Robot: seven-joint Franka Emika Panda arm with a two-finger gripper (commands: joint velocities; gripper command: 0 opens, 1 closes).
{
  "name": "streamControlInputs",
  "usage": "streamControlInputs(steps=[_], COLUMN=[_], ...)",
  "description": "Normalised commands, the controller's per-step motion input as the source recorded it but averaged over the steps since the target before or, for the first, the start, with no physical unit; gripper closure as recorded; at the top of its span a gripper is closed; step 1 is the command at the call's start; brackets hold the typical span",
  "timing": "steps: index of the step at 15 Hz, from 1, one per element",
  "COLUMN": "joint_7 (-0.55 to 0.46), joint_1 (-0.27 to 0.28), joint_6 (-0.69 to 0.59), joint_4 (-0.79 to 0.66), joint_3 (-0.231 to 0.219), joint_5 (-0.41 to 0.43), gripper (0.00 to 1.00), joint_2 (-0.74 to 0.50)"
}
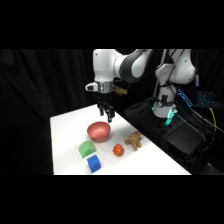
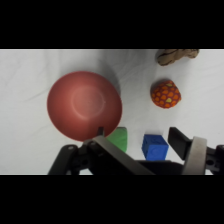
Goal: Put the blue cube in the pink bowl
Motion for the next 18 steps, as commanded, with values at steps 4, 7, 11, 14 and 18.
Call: streamControlInputs(steps=[4,7,11,14,18], joint_7=[0.05,0.12,0.15,0.13,0.16], joint_1=[0.035,0.074,0.08,0.055,0.047], joint_6=[-0.04,-0.13,-0.23,-0.26,-0.26], joint_4=[0.08,0.26,0.44,0.57,0.61], joint_3=[0.029,0.051,0.044,0.029,0.005], joint_5=[0.04,0.03,-0.018,-0.027,-0.077], gripper=[0.0,0.0,0.0,0.0,0.0], joint_2=[0.01,0.1,0.26,0.38,0.4])
